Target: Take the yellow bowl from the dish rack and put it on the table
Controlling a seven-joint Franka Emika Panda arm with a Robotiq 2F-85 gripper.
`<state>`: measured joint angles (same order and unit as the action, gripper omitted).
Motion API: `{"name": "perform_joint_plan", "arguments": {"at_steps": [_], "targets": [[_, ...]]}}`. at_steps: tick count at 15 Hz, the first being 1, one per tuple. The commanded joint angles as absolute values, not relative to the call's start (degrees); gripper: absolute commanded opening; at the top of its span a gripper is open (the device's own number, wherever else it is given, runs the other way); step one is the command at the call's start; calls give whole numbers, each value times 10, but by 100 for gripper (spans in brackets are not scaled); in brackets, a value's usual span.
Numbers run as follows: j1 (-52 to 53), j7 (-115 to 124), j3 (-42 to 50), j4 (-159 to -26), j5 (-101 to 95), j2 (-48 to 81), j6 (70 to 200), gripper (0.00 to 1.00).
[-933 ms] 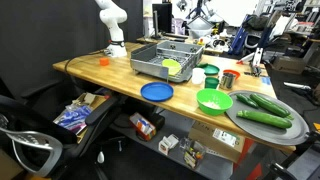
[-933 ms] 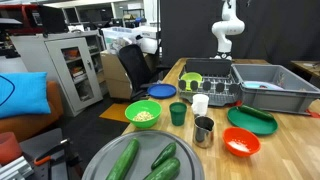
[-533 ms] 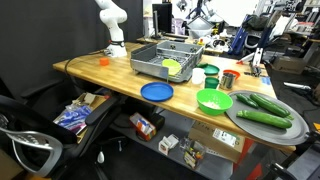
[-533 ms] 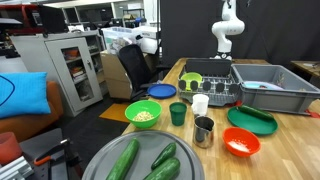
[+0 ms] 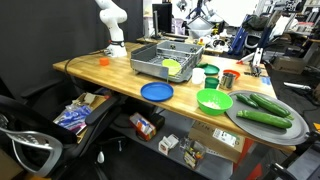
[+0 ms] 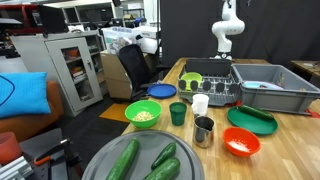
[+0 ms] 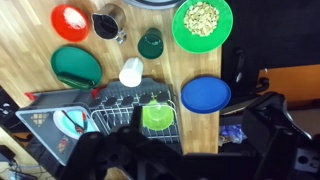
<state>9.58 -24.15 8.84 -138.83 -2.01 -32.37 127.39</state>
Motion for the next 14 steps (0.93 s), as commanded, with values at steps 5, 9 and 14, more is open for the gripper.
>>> {"name": "perform_joint_plan", "arguments": {"at_steps": [5,9,14], "targets": [[88,-269,78,-1367,-11,-291,1278,100],[88,-269,79,-1367,-11,-292,1277,100],[93,-267,53,-1322,-31,-221,1310,100]]}}
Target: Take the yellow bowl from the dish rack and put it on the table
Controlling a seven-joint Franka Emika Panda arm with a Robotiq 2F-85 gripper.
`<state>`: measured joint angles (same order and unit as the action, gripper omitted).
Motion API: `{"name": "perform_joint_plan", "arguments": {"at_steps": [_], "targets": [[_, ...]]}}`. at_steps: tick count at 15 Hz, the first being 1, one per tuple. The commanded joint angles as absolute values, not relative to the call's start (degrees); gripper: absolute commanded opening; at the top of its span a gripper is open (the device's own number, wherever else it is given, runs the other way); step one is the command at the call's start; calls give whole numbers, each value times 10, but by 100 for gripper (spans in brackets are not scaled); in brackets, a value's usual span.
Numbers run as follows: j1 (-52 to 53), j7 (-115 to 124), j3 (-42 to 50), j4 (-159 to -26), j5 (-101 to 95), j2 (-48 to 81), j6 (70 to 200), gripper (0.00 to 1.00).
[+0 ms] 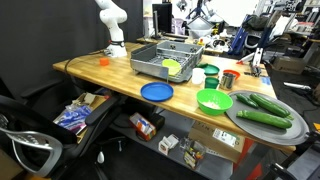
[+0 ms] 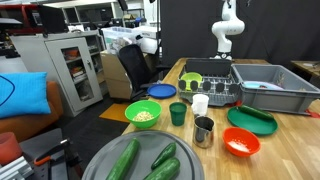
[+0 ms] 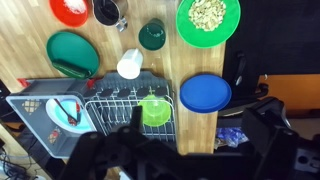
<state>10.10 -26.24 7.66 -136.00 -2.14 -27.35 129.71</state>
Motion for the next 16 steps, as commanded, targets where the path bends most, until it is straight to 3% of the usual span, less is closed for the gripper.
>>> {"name": "perform_joint_plan", "arguments": {"at_steps": [1,11,16], "targets": [[92,-264,44,-1310,-39,-200,1321,100],[77,-286,-3,-1147,1,57,1431,100],[68,-255,-15,-1166,-22,38,1434,100]]}}
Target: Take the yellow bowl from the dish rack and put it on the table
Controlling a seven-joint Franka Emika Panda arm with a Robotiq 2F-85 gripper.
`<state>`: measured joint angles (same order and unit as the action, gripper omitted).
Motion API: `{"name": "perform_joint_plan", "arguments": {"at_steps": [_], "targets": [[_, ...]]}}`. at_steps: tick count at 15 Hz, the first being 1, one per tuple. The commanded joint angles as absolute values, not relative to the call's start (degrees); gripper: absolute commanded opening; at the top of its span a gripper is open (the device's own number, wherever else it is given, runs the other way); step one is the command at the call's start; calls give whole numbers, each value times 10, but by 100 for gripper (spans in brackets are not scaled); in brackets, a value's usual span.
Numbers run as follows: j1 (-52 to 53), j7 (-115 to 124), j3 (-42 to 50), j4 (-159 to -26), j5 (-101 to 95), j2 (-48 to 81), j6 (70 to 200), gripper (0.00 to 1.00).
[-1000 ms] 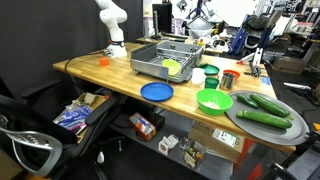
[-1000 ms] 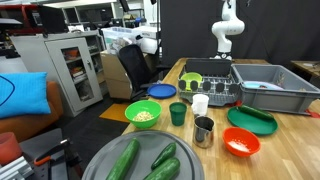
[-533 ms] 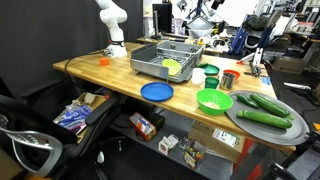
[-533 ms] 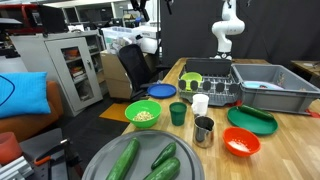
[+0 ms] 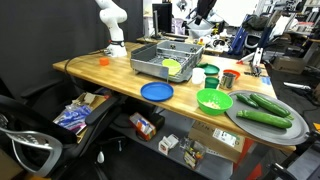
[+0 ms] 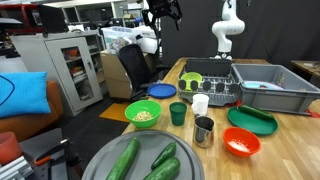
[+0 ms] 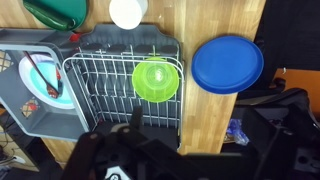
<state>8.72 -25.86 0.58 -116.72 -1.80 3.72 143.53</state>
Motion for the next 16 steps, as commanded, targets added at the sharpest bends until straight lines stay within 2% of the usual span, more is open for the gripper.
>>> {"name": "perform_joint_plan", "arguments": {"at_steps": [1,8,16], "targets": [[67,-255,-15,-1167,-21,34,1433,100],[64,-274,-21,-1147,-16,63,1447,100],[30,-289,-50,-1041,-9,213,1496,100]]}}
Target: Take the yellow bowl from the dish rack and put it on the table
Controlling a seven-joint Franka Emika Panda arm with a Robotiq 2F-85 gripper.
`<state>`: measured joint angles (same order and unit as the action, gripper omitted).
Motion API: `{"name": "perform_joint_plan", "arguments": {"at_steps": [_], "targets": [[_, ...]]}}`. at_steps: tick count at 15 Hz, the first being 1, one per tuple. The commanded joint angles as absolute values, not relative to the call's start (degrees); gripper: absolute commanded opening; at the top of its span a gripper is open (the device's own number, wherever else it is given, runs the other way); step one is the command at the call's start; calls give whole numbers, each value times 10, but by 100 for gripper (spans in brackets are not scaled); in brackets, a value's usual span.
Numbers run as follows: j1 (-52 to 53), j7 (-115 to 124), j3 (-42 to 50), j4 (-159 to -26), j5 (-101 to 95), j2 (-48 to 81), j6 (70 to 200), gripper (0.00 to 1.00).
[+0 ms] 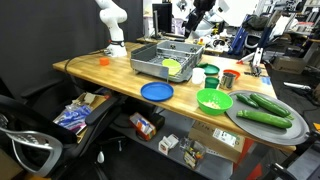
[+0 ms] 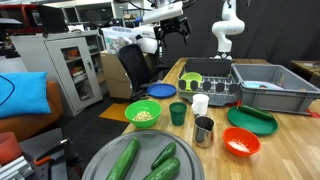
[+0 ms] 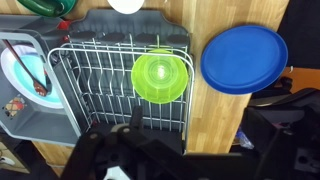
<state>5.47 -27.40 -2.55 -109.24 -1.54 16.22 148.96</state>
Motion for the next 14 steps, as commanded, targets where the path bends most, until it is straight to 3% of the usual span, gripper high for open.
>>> {"name": "perform_joint_plan", "arguments": {"at_steps": [1,6,7,14], "targets": [[25,-292,-55,-1023,-13,234,1495,100],[-9,-323,-94,-921,2,345,1454,100],[7,-288,-76,-966,-25,316,1487,100],[5,-285,-80,-954,-28,325,1487,100]]}}
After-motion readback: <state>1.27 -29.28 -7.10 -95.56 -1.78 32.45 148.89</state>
